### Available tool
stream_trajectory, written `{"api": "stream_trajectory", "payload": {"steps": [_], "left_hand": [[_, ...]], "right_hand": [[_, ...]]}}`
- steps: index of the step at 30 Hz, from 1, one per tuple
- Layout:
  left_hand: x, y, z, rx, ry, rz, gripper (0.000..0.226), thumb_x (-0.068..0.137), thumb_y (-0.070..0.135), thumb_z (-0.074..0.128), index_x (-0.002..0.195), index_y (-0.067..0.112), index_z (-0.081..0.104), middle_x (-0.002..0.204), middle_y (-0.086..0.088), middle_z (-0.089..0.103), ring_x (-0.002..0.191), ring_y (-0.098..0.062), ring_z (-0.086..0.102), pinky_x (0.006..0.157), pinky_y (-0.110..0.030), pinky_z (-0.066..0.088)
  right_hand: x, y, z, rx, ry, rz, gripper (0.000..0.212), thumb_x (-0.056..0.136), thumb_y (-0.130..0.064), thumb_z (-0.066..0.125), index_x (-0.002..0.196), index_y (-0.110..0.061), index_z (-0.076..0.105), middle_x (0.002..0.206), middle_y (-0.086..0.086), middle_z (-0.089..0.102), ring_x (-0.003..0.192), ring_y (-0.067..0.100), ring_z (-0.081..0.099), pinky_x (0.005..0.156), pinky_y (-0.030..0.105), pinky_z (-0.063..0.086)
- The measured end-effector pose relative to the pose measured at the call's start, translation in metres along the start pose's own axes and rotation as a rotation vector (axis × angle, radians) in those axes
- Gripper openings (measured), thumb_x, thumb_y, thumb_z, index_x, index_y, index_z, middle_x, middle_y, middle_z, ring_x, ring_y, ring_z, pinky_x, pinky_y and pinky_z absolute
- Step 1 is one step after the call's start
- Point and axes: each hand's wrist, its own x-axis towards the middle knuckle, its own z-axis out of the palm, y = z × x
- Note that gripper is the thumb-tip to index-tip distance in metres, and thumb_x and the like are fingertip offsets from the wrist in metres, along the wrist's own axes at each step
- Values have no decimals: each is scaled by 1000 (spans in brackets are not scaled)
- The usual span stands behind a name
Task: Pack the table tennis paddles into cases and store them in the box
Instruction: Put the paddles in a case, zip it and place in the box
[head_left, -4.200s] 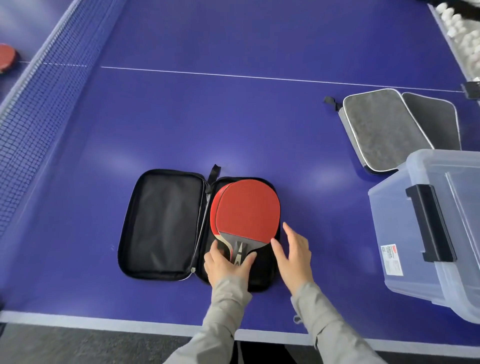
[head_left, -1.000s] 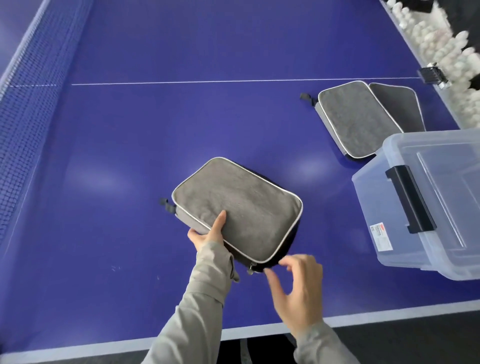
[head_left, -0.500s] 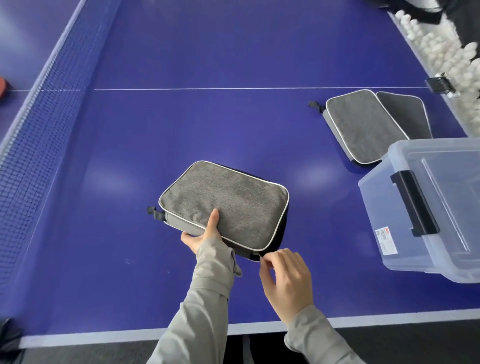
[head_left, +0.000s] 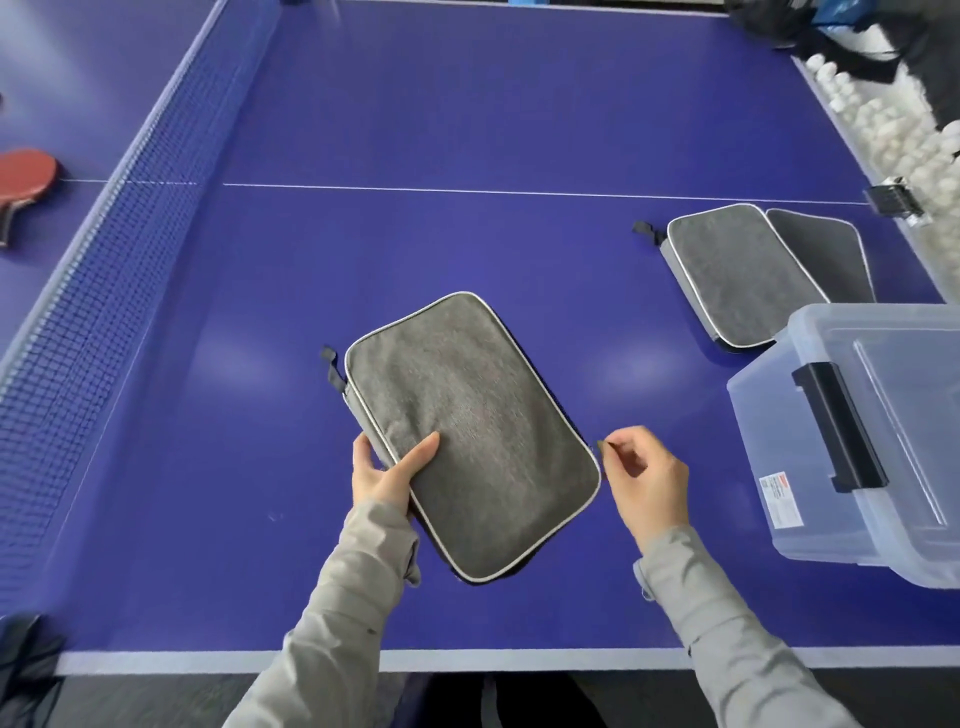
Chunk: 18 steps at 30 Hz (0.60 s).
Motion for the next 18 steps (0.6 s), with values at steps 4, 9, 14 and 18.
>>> {"api": "stream_trajectory", "payload": {"steps": [4,9,14,18], "left_hand": [[5,20,-11,51,-180,81,69,47,24,87,108,28,54,84,5,74,76,-22,72,63,-35,57],[12,45,-26,216,-352,178,73,43,29,87,109,29,54,95,2,72,89,-24,71,74,-38,58],[11,64,-40,371,-495,248,72,46,29,86,110,32,53,91,7,73,84,-19,71,68,-30,57],[8,75,-55,533,-621,261,80,47,26,87,118,33,49,95,-6,72,86,-27,71,72,-35,58]], "right_hand": [[15,-14,5,164,-236,102,26,81,5,62,70,-18,59,62,-1,63,51,6,57,56,18,48],[31,-39,13,222,-377,122,27,81,7,61,68,-17,58,61,1,62,46,5,56,49,13,46],[52,-66,16,327,-317,86,27,80,9,58,68,-15,57,50,-8,60,44,5,55,46,14,45],[75,-83,4,373,-270,28,28,79,9,57,68,-16,60,55,-7,63,49,6,56,50,16,46]]}}
